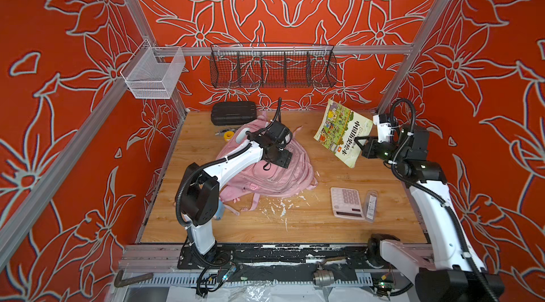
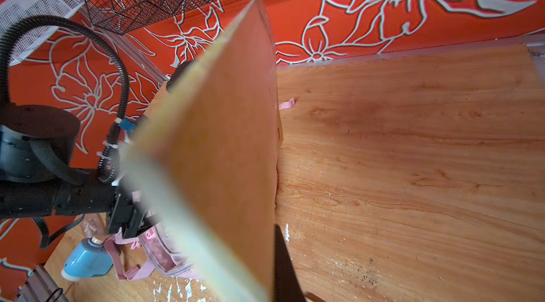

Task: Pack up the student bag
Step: 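Lower the picture book into the open backpack with the right gripper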

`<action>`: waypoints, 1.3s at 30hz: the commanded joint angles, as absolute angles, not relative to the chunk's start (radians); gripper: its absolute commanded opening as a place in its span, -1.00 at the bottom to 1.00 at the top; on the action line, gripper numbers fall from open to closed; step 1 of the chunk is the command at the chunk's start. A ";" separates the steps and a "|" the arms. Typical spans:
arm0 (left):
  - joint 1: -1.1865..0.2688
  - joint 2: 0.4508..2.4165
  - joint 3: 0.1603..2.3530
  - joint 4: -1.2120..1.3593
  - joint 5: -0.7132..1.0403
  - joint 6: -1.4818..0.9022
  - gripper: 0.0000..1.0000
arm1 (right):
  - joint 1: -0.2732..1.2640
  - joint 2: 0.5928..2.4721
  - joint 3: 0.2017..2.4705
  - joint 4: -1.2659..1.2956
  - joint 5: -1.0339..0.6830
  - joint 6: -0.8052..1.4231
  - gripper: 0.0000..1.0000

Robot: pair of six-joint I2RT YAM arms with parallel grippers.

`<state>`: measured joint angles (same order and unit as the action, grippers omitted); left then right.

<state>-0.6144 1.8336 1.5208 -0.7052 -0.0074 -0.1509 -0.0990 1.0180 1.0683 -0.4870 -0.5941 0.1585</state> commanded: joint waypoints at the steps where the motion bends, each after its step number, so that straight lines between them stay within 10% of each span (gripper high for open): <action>1: -0.650 1.907 1.551 -0.747 -0.107 -0.170 0.58 | -0.104 0.998 1.047 -0.483 -0.586 0.171 -1.00; 7: -0.655 1.986 1.576 -0.772 -0.131 -0.206 0.50 | -0.104 1.000 1.029 -0.484 -0.595 0.166 -1.00; 13: -0.656 2.000 1.670 -0.887 -0.145 -0.241 -0.98 | -0.104 1.008 1.022 -0.497 -0.605 0.173 -1.00; 24: -0.611 1.664 1.736 -0.765 0.009 -0.312 -1.00 | -0.076 1.048 0.949 -0.394 -0.816 0.500 -1.00; 39: -0.484 1.581 1.644 -0.572 0.245 -0.455 -1.00 | -0.035 1.011 0.931 -0.557 -0.678 0.450 -1.00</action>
